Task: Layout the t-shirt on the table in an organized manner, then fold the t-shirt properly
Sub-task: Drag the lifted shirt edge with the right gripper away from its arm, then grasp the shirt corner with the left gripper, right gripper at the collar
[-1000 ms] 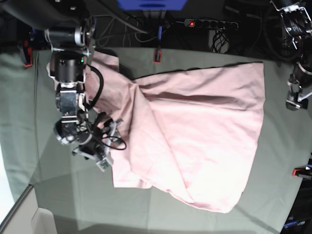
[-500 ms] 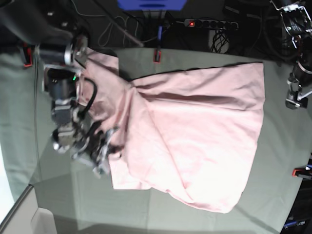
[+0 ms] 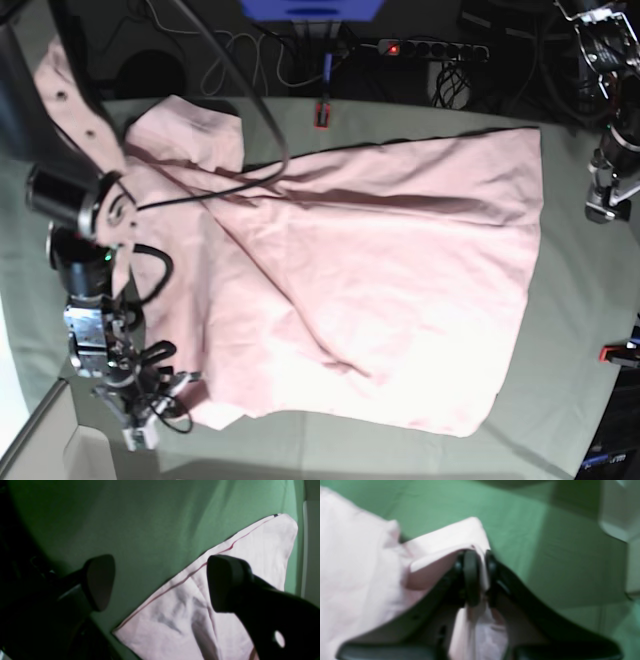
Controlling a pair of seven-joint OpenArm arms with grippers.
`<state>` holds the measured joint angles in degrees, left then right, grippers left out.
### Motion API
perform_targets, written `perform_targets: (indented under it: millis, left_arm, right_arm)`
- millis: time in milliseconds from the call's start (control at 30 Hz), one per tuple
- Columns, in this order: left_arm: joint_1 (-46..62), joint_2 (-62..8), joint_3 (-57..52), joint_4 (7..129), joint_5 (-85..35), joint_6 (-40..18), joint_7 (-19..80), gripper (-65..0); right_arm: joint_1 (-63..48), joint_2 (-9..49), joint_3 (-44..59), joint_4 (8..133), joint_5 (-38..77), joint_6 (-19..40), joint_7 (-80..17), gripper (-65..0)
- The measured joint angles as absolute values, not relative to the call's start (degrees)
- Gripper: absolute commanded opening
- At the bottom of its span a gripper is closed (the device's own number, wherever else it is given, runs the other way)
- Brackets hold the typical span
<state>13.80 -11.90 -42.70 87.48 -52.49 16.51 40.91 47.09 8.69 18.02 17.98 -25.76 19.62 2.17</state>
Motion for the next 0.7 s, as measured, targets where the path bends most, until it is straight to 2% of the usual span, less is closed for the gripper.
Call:
perform_targets:
  millis: [167, 233, 333, 600, 700]
  left_arm:
    - [15.6, -11.7, -42.7, 88.7, -52.5, 16.5, 41.1, -9.3]
    - [16.0, -11.7, -42.7, 89.3, -52.5, 16.5, 41.1, -9.3]
    - [16.0, -11.7, -42.7, 89.8, -52.5, 16.5, 41.2, -9.3]
    - [17.6, -11.7, -42.7, 93.3, -52.6, 16.5, 41.1, -9.3]
    - [17.8, -11.7, -42.6, 93.2, -52.5, 16.5, 41.1, -9.3]
  right_arm:
    - [49.8, 10.0, 18.3, 16.5, -25.5, 5.7, 6.7, -40.3]
    - [51.4, 10.5, 18.3, 16.5, -25.2, 2.5, 6.7, -35.9]
    - [52.4, 10.3, 18.2, 16.9, -25.1, 2.0, 7.2, -31.4]
    - [49.7, 10.3, 18.3, 17.1, -25.2, 2.1, 6.5, -31.0]
    - [45.4, 10.7, 18.4, 20.6, -25.1, 2.1, 2.8, -31.0]
